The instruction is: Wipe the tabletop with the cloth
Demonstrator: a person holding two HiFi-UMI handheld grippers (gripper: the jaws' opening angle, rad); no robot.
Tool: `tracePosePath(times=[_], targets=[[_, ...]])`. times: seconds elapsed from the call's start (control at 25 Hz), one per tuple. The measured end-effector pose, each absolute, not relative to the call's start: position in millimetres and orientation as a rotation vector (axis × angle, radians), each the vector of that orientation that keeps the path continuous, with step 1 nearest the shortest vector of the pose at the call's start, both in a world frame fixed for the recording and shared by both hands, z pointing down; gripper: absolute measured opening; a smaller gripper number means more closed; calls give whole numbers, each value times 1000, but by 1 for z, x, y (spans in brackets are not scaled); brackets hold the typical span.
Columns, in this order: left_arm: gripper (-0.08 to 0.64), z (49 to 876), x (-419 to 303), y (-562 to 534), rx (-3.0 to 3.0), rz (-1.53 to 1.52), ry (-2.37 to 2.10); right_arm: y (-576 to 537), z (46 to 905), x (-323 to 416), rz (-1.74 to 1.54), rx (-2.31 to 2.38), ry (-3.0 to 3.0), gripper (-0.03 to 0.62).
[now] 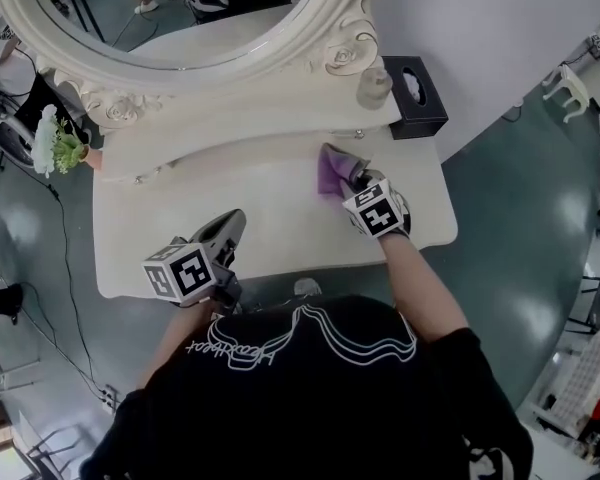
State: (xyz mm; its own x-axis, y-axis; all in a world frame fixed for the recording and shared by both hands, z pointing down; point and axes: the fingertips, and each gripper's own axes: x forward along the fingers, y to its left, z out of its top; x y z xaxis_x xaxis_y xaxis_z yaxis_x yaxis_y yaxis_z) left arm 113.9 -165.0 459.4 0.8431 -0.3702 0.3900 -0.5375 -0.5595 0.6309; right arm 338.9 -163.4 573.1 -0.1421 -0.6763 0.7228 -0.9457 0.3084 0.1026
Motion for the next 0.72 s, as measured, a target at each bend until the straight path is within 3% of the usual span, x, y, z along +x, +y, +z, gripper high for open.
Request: tracePosePath(times=[0.72], targets=[[5,459,171,-156,2258,297,-573,-130,577,429,552,1582,-1779,49]])
